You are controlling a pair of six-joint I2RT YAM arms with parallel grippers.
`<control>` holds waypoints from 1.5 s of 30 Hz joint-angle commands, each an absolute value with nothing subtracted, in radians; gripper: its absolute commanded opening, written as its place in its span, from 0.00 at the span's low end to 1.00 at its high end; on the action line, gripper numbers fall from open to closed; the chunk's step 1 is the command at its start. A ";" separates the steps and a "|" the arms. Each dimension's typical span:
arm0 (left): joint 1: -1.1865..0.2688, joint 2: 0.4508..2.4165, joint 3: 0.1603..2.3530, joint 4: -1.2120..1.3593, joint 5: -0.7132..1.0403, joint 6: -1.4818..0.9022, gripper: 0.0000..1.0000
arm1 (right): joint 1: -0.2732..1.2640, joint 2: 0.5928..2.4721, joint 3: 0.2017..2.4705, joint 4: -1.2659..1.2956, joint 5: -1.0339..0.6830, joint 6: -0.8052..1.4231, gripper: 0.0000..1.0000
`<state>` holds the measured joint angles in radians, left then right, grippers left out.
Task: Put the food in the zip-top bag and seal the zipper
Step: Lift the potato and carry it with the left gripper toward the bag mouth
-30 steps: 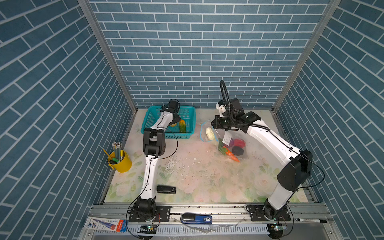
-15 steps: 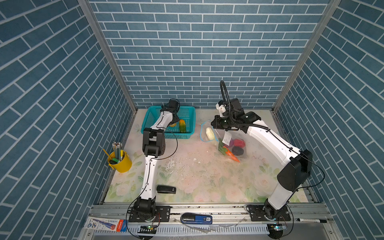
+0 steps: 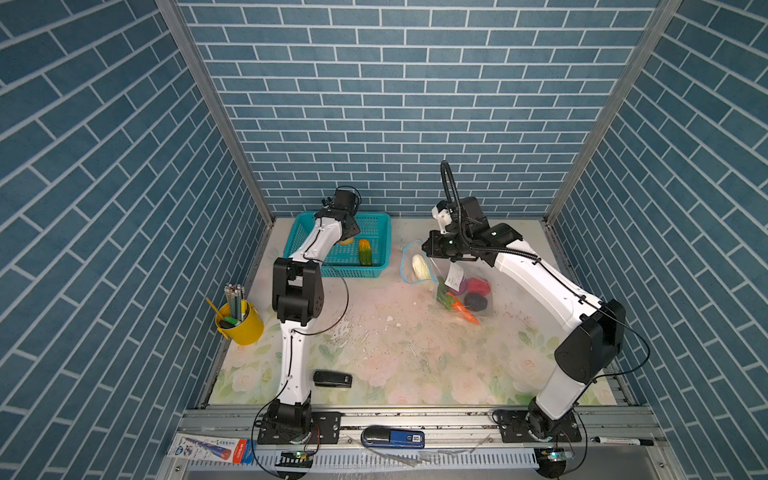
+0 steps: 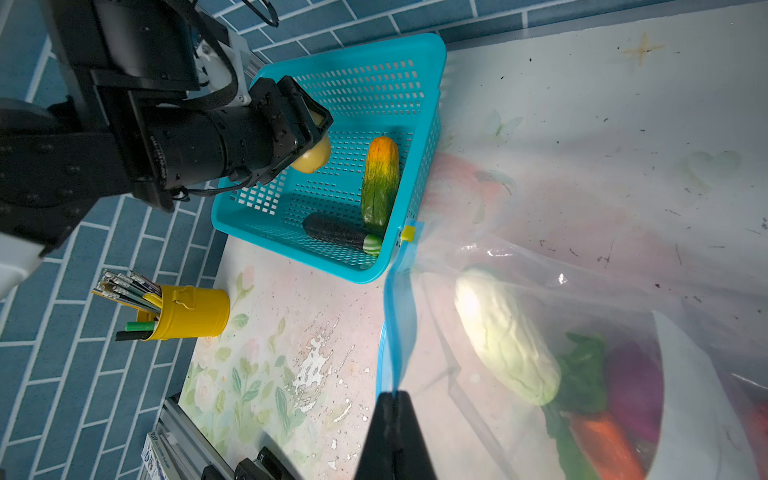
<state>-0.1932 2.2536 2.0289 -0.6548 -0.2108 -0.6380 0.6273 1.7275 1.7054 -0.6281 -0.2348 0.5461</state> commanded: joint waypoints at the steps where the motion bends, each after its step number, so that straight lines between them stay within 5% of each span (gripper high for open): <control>1: -0.227 2.155 1.935 -0.603 -0.191 -0.621 0.66 | 0.625 1.683 1.700 -0.618 -0.230 0.557 0.00; 17: -0.418 1.749 1.475 -0.366 -0.093 -0.663 0.62 | 0.625 1.666 1.646 -0.558 -0.255 0.569 0.00; 38: -0.429 1.527 1.153 0.045 0.496 -0.567 0.54 | 0.624 1.646 1.625 -0.541 -0.258 0.572 0.00; 45: -0.397 1.602 1.168 0.155 0.730 -0.634 0.42 | 0.625 1.644 1.631 -0.546 -0.259 0.569 0.00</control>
<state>-0.4095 1.5700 1.1515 0.0845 0.5953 -0.6174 0.6273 1.6844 1.6463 -0.5606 -0.2485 0.5465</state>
